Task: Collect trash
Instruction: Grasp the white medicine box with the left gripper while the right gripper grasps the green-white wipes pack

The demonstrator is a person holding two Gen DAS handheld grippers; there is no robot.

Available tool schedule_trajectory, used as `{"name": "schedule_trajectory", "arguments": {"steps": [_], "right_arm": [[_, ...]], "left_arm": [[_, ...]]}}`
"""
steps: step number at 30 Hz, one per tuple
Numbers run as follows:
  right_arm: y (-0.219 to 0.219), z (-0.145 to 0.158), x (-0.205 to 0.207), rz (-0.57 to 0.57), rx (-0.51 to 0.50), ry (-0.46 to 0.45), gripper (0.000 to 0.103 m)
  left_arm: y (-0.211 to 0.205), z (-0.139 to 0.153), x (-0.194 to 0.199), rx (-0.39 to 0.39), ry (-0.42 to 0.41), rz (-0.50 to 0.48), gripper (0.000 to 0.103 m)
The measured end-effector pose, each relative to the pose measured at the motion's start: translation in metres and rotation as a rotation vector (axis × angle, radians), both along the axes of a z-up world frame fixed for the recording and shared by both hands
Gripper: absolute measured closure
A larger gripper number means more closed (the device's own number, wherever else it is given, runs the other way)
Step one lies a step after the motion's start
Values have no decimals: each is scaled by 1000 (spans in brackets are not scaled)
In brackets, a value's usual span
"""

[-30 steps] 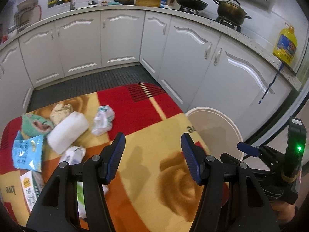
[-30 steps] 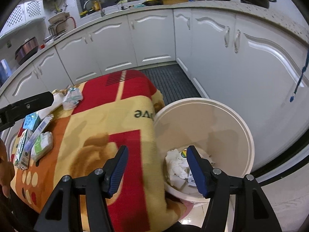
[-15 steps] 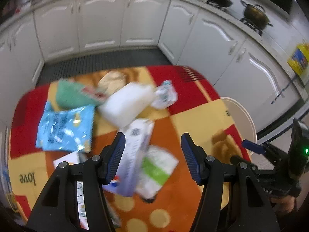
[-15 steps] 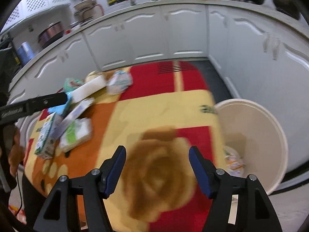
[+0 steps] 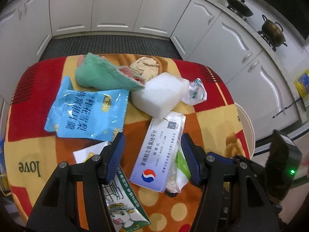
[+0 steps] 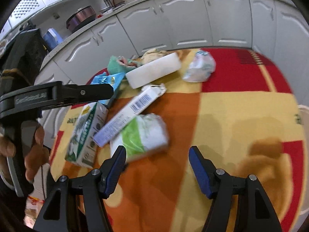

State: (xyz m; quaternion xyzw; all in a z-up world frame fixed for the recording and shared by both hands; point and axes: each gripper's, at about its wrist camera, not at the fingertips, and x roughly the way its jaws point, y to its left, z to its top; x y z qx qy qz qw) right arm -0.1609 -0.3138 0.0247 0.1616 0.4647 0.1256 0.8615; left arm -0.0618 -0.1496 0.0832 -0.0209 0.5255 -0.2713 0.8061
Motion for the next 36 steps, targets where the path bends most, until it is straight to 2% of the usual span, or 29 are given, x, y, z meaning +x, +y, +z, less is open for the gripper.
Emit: {"name": "schedule_trajectory", "arguments": {"steps": [3,4,5,6,10,14,16,19,23,25,28,31,36], "right_arm": [[8,-8,14,7,57,18,38],[12,-11,19,16,68,18,42],[16,-11,21,20,57,0,48],[19,-11,23,31,45,-9,61],[8,-7,14,41,64,-21,75],[-24,5,-9,1,-1,-50,77],[-46,7,-19,-39,-30,-45,77],[-72,7,-31,-104,-57,-35,77],[-92,5,-40,-142,-35,-29,77],[-94,4,-43,-144,-28,-33,77],[-95,6,-46,-141,-23,-43,77],[-96,10,-49,-141,-29,-61,77],[-97,22,-62,-146,-60,-100,77]], "left_arm": [[0,-1,2,3,5,-1,44],[0,-1,2,3,7,-3,44],[-1,-2,2,4,10,-4,44],[-3,-3,2,5,13,-5,44],[-9,-8,2,9,22,-22,44],[-23,-12,-4,34,18,-62,44],[-36,-17,-9,77,5,-90,44],[-53,-29,-14,203,-23,-92,44],[-65,-47,-12,300,-20,-93,44],[-67,-52,-10,309,-15,-88,44],[-73,-51,-14,321,-29,-112,50],[-75,-46,-21,285,-16,-137,53],[-87,-28,-38,229,-45,-164,54]]}}
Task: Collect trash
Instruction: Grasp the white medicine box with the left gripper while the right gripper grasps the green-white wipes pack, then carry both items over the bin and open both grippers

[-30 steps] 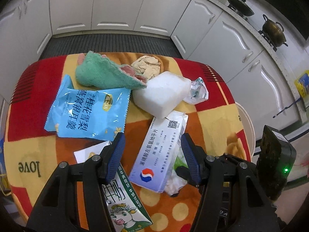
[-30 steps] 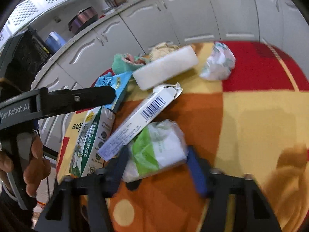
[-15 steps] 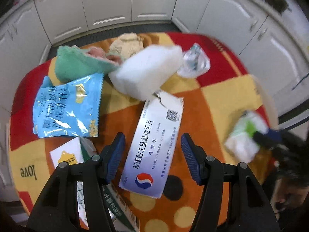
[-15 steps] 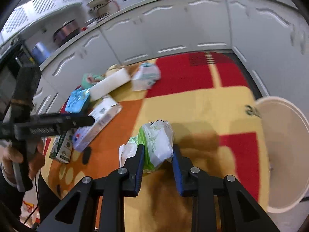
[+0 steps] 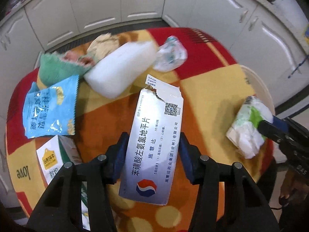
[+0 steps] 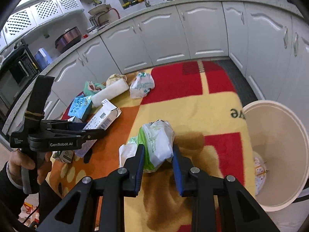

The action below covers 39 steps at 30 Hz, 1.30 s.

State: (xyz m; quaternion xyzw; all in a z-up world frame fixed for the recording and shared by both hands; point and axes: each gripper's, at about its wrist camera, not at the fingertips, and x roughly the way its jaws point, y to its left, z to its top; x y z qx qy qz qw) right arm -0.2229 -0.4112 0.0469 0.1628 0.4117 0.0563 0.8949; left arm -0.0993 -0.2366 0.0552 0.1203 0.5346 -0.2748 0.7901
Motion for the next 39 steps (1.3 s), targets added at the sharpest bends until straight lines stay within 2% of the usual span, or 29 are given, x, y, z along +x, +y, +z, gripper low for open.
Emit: {"name": "schedule_trajectory", "arguments": {"steps": [11,21,32,39], "right_arm": [[-39,15,-24,-102,-64,-22,77],[-103,13,-55,-259,-130,-2,77],[-155,-11,-79,-379,-192,65,77],[-172,-31,-85,-414,-181,106,77]], "left_arm": [[-44,30,-27,-67,-44,-92,55],[-118,38,-40,-99,-34,-177,55],[-198,25,-43,-167,41,-248,55],[-224,9,-38,-185,89,-248,55]]}}
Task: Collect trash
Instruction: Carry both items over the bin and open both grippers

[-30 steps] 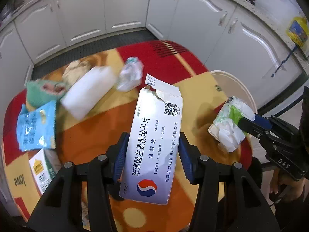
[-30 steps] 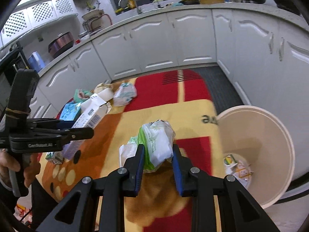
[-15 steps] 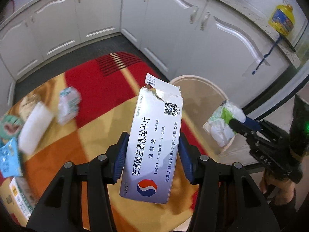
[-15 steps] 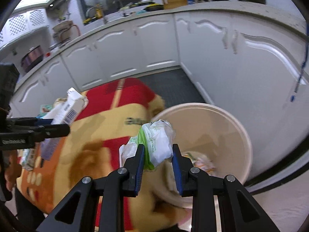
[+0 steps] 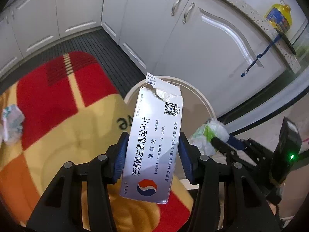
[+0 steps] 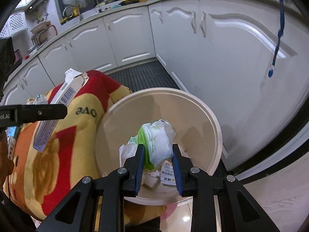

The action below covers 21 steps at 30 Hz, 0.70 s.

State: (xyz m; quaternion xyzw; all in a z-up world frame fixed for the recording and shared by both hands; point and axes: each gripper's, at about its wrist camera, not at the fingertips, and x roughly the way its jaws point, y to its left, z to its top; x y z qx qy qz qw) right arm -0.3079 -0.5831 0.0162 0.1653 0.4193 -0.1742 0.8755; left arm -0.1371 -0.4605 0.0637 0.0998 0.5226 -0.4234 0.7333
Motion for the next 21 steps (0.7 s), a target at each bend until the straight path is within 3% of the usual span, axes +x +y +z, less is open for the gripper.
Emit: {"name": "schedule_trajectory", "arguments": {"steps": [21], "right_arm": [[-9,-25,3,-17,37,53,77]], "left_arm": [[-25,-13,5,-62,78,11,55]]}}
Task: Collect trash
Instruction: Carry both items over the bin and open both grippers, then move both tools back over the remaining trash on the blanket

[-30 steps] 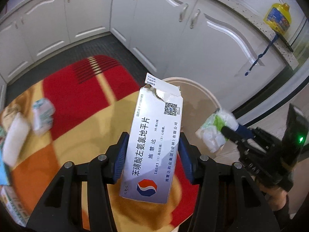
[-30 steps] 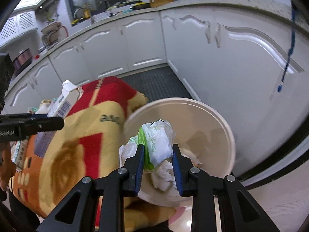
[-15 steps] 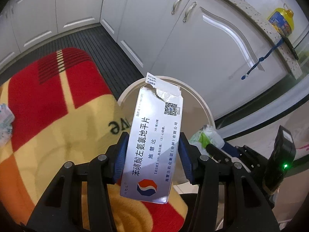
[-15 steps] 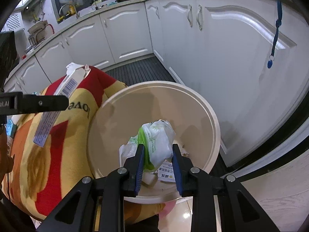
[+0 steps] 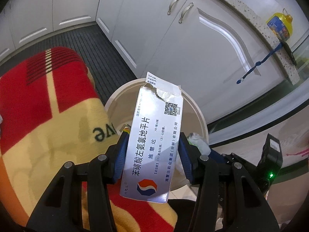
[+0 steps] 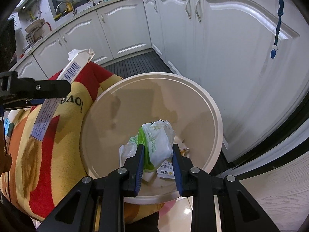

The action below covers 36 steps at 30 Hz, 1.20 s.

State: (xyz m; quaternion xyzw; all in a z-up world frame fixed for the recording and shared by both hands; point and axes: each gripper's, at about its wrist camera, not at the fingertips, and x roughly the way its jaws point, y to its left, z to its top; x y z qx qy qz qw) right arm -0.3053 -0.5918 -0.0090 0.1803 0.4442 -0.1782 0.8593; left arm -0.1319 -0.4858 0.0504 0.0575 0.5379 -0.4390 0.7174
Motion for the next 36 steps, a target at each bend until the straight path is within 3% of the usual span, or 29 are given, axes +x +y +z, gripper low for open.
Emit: {"name": "schedule_trajectory", "arguments": {"steps": [15,19,22,36], "right_arm": [[2,-8,5,-9,6,22,76],[-1,-10,8,-35,8,35,66],[-3,-11,8,-51,17,37,64],[-1,-8,7,-39,32,29,59]], "left_arm": [[2,-8,4,-42,65,11,54],[4,-9,3,-39,65,6,53],[7,-9,3,-38,69,6,53],[27,-6,5,-10,11,42,53]]}}
